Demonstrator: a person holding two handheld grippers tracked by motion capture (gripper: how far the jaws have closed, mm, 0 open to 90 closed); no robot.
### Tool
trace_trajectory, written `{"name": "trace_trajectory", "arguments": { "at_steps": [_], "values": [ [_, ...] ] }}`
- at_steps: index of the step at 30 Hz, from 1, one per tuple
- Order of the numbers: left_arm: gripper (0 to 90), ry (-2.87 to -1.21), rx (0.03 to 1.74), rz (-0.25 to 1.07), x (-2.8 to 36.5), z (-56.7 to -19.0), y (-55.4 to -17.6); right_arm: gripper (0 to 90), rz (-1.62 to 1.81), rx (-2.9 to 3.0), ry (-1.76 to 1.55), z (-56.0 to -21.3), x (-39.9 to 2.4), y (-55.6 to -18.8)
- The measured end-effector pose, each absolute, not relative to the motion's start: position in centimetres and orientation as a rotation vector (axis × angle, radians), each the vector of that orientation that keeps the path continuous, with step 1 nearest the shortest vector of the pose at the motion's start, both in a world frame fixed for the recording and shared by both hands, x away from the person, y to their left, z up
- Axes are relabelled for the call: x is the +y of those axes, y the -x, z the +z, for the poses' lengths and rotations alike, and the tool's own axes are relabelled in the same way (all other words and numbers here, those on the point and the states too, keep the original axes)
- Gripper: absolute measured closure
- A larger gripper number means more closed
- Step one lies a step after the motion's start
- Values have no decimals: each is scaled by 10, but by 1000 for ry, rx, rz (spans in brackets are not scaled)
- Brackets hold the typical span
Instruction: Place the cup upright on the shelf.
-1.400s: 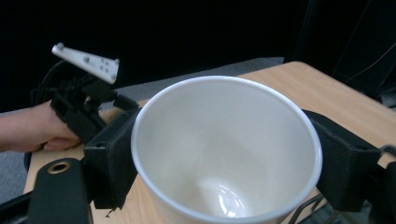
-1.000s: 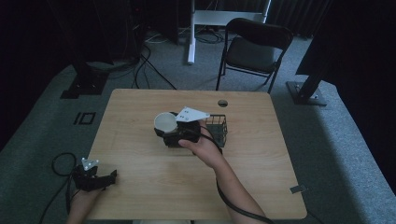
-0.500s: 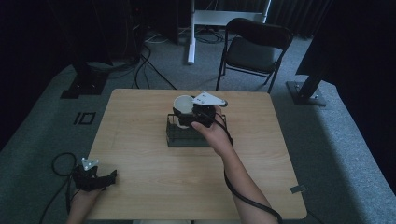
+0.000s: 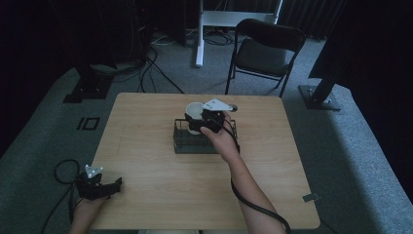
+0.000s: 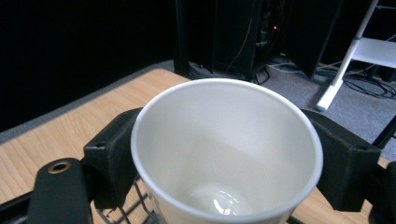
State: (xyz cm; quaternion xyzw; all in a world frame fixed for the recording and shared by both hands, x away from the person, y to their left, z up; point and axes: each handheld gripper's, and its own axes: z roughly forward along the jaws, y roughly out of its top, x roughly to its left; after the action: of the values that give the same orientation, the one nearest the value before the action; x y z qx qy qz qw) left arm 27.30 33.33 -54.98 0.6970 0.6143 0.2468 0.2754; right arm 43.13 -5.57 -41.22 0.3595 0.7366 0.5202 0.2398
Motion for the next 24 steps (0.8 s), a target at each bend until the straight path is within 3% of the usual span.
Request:
{"name": "trace_trajectory", "arguments": {
  "at_steps": [24],
  "values": [
    [10,-1873,1651,663,333,-550,-273,192,1351,2058,-1038,-453,-55,-442]
  ]
}}
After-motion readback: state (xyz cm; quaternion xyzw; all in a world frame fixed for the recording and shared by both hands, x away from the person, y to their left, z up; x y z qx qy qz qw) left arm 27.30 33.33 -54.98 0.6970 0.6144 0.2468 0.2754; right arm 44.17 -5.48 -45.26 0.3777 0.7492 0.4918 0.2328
